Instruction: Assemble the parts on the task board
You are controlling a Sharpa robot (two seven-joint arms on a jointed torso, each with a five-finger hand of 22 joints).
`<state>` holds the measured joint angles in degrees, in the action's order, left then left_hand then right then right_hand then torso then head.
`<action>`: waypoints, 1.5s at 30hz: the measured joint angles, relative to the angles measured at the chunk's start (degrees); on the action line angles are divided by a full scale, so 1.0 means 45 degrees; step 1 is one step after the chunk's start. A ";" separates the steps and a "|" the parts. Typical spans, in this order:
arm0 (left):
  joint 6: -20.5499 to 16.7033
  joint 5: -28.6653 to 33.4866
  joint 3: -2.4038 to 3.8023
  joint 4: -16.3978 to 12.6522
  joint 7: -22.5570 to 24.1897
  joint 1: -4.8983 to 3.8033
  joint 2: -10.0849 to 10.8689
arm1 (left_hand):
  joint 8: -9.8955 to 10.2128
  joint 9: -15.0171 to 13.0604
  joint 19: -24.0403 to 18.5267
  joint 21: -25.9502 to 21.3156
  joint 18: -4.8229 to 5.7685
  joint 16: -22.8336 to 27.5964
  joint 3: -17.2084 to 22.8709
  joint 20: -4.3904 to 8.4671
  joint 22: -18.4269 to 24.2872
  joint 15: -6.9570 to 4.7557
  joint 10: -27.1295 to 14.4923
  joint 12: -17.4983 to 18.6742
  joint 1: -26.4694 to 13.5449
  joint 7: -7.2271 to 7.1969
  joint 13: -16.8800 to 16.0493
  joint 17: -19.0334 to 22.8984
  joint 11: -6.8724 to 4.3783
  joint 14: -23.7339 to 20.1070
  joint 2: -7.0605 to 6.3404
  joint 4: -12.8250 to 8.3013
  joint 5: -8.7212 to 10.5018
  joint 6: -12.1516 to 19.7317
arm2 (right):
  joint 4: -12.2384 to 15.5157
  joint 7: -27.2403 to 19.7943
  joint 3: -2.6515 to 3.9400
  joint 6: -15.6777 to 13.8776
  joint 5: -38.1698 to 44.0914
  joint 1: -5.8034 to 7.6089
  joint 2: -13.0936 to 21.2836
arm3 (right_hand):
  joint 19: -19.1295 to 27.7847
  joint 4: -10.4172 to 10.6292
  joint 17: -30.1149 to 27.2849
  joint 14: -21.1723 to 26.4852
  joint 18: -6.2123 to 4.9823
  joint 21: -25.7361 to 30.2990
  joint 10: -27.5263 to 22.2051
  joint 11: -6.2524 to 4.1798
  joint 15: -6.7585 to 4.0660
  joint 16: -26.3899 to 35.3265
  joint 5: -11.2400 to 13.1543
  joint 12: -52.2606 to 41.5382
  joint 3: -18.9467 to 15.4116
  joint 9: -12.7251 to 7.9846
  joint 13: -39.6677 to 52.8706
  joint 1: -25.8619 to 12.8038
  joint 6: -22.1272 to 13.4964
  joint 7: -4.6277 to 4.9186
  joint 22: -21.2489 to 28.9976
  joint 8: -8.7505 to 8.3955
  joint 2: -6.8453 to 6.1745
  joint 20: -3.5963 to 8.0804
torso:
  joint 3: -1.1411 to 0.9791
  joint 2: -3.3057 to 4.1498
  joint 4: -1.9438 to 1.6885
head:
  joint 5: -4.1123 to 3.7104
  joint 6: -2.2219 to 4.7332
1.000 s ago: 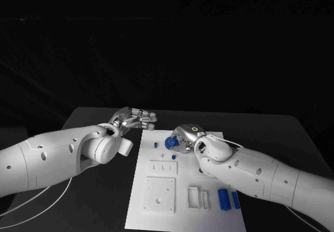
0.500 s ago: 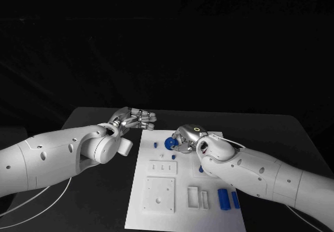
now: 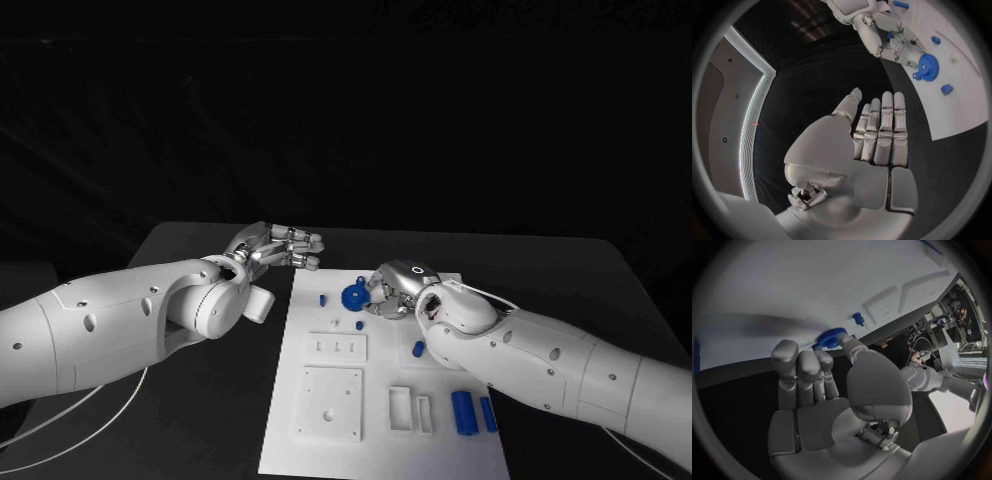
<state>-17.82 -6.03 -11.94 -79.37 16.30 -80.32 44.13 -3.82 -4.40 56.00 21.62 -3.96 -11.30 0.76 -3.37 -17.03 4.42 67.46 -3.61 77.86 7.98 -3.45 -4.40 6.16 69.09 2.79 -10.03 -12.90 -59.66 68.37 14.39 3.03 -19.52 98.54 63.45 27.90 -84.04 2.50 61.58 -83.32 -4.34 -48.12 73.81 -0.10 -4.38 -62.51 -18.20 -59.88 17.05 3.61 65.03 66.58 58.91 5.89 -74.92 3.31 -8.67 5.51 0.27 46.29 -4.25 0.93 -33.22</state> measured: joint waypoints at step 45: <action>0.0274 -0.0002 -0.0006 0.0348 0.0059 0.0008 0.0059 | 0.0000 -0.0010 0.0047 0.0000 0.0000 0.0000 0.0178 0.0047 -0.0018 0.0000 0.0049 0.0000 0.0001 0.0000 0.0000 0.0000 -0.0049 0.0000 0.0001 -0.0073 0.0000 0.0000 | -0.0317 -0.4896 0.1862 0.1244 -0.5080 -0.0223 0.4099 | 0.0046 -0.2943 -0.0162 0.0140 0.0007 0.0453 -0.0373 0.0089 0.0138 0.0294 -0.0746 0.0126 -0.3837 -0.0001 -0.0224 0.1669 0.0060 0.0100 0.0002 -0.0001 0.1217 -0.0045 | -0.0326 -0.0044 0.0367 | -0.0680 0.0280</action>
<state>-16.59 -6.04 -11.97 -77.81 16.57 -80.29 44.39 -3.82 -4.45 56.21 21.62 -3.96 -11.31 1.56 -3.16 -17.11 4.42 67.68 -3.61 77.86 7.98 -3.45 -4.40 5.94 69.10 2.79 -10.36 -12.90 -59.66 66.94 -7.65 11.41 -13.92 75.68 62.45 46.35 -83.83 -10.74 60.85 -82.69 -4.31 -46.08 72.13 0.30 -3.76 -61.19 -21.56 -59.31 -0.21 3.61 64.02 74.09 59.18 6.34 -74.91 3.31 -3.20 5.31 -1.19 46.09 -2.60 -2.13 -31.96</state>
